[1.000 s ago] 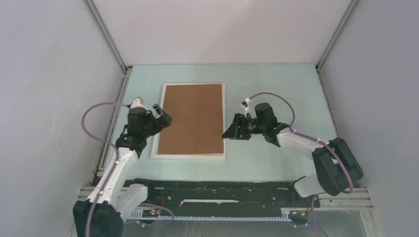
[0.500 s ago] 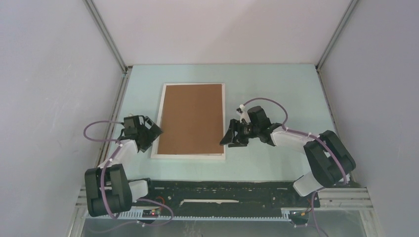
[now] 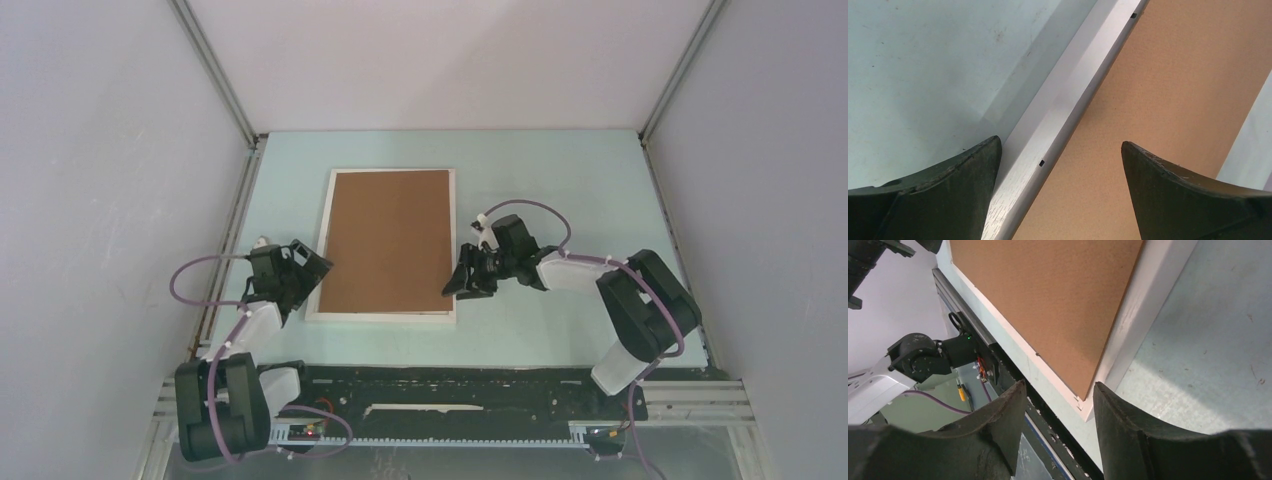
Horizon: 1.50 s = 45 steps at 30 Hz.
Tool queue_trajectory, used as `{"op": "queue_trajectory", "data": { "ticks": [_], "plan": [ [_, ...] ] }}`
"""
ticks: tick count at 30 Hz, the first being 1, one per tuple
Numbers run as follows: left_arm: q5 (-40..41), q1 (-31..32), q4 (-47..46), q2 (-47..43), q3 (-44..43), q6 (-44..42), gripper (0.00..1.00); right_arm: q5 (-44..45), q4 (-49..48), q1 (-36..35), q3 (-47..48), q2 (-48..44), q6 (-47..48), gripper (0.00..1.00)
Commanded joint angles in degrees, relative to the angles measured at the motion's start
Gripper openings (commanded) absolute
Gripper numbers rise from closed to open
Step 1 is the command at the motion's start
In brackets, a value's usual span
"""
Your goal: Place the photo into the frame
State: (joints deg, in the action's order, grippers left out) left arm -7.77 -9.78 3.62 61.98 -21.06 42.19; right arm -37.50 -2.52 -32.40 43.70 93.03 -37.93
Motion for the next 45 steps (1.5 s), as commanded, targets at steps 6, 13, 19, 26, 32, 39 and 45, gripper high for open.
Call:
{"op": "queue_trajectory", "data": {
  "ticks": [6, 13, 19, 26, 32, 39, 45],
  "plan": [
    [-1.24, -0.21, 3.01, -0.55, 2.61, 1.00, 1.00, -0.39, -3.11, -0.86, 2.80, 5.37, -0.75, 0.56],
    [-2.19, -0.22, 2.28, -0.28, 3.37, 1.44, 1.00, -0.17, -3.40, -2.42, 3.39, 5.85, -1.09, 0.50],
    [-5.01, 0.03, 0.87, -1.35, 5.13, 3.64, 1.00, -0.82, -6.14, -3.82, 3.97, 7.32, -3.49, 0.49],
    [-4.73, 0.04, 2.79, -5.61, 5.34, 4.01, 1.00, 3.49, -1.02, -3.76, 4.43, 3.56, -0.47, 0.55],
    [-6.79, 0.00, 2.75, -5.75, 5.93, 4.84, 1.00, 2.58, -0.19, -6.64, 6.86, 6.60, -1.00, 0.61],
    [-3.99, 0.02, 7.52, -10.50, 4.59, 3.19, 1.00, 14.99, 17.88, -7.17, 11.16, -1.20, 11.72, 0.76],
    [0.03, 0.01, 11.24, -12.82, 3.20, 2.02, 1.00, 18.47, 21.29, -6.48, 12.11, -2.87, 13.57, 0.78]
  ]
}}
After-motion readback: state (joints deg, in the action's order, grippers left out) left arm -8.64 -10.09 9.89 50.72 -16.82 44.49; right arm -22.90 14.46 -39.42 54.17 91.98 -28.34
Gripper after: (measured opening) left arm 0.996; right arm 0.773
